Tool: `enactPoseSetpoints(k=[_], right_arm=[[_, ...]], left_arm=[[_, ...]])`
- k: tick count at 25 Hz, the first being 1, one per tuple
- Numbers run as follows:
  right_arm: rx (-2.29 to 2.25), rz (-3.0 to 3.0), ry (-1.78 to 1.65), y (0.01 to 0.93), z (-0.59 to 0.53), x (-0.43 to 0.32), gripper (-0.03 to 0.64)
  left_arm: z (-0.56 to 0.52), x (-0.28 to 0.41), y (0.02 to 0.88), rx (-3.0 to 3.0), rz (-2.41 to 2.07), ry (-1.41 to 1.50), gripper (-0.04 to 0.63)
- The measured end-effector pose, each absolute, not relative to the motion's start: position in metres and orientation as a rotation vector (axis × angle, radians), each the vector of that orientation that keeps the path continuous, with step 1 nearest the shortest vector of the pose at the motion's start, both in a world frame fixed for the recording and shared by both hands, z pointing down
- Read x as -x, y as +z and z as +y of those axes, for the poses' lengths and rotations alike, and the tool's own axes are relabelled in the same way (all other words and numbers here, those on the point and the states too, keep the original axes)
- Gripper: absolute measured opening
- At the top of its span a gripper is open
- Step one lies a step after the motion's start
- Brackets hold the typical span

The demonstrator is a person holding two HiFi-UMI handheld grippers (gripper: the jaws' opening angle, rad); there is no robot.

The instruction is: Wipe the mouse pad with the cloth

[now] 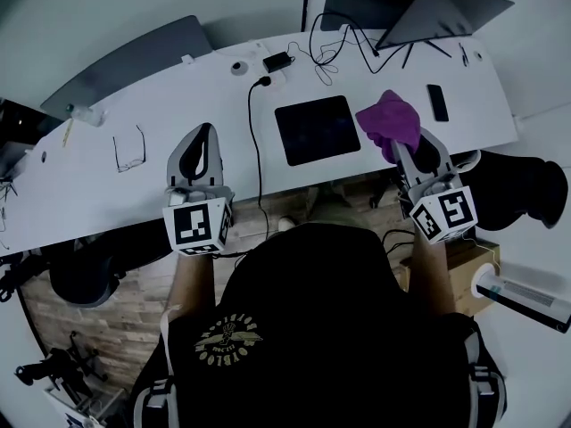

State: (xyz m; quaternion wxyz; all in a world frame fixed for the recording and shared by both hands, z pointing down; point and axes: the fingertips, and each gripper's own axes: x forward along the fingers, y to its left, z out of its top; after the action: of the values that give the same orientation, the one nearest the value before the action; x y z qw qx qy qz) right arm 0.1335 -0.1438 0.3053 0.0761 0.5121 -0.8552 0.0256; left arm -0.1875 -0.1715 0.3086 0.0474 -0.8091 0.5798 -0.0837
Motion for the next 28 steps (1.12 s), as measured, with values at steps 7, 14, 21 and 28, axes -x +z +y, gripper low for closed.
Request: enactPoseSetpoints(k=[7,14,21,28], right_arm=[[-1.392,-2.673,0.04,0.303,-0.193,-0.107,0.084],[-1.222,-2.732,0.067,0.321,-0.246,-0.076,0.084],[-1.108,-2.72,0.212,0.394,-0.296,-0.054,0.084],[-1.007,-2.659,0.372,0.464,-0.322,-0.042,0.084]], left_arm=[[-0.183,0.201,0.299,2.378,1.859,-0.217,0.002],[-0.203,0.221,0.313,2.313,1.974,-0.264,0.002],[-0.225,0.238,0.349,2.3,2.08,-0.369,0.002],[-0.243,0.237,0.378,2.314,2.128,-0.426,0.002]])
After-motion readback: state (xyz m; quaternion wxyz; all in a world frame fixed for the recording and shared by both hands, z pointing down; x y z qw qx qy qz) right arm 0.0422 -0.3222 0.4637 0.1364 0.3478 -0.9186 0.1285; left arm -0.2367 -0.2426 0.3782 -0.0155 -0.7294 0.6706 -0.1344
